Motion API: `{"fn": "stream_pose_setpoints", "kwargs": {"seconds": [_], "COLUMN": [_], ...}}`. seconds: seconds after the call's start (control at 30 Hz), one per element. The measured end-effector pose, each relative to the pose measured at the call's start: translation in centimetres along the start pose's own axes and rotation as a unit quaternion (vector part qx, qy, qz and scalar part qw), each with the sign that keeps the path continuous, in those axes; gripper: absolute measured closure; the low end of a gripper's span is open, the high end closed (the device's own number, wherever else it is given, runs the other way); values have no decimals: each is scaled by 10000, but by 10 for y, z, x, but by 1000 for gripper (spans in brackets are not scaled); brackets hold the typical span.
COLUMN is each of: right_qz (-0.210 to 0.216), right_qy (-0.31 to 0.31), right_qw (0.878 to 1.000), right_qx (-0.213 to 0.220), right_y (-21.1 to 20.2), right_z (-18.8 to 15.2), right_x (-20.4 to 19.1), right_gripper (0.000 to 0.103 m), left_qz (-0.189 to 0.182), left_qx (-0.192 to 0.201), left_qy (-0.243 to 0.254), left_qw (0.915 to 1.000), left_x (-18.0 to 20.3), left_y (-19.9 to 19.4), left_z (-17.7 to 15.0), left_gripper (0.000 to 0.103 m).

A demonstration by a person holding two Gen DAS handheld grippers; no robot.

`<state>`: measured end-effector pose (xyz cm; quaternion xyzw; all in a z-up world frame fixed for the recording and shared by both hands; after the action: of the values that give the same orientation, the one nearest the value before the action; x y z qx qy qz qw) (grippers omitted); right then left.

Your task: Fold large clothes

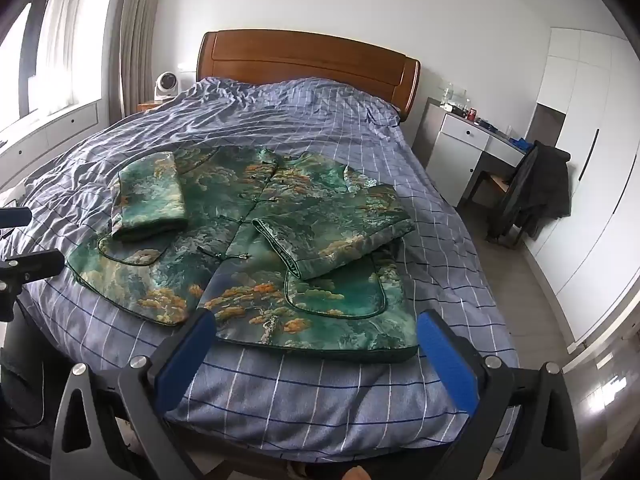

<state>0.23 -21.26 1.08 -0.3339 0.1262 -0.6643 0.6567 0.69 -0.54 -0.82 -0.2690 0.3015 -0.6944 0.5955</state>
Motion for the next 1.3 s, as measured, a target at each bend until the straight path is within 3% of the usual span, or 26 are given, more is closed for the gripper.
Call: {"fn": "stream_pose_setpoints", "kwargs": {"seconds": [0.2,0.53,0.8,1.3], "right_qz": [-29,152,198,458], "right_qy": [-29,98,182,134], "right_qw": [10000,9998,9996,9988], "right_qx": [-8,20,102,-65], "right_y": [4,5,3,5], "right_z": [1,2,5,4], "right_x": [0,-1,3,-3], "right_gripper": [1,1,1,1], "left_qz": [-233,-210,18,6], "left_qx": [-54,-218,-106,-112], "left_qy": [-122,-151,-134,-181], "left_qw": [9996,9994,9999,9998], "left_x": [-8,-11,-11,-14], "left_y": [2,7,6,7], "left_z": [-4,0,3,3], "left_gripper": [0,0,0,0]}}
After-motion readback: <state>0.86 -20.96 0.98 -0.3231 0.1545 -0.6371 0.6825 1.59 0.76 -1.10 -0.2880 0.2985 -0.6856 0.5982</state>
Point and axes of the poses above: each gripper's, at about its wrist camera, not at the fingertips, and y roughly the way its jaws point, x to its right, z to its top, the point moved 1 cm from there along y, roughly the way its jaws point, and after that the axes turned 7 degrees about -z, right-handed, at the moved point
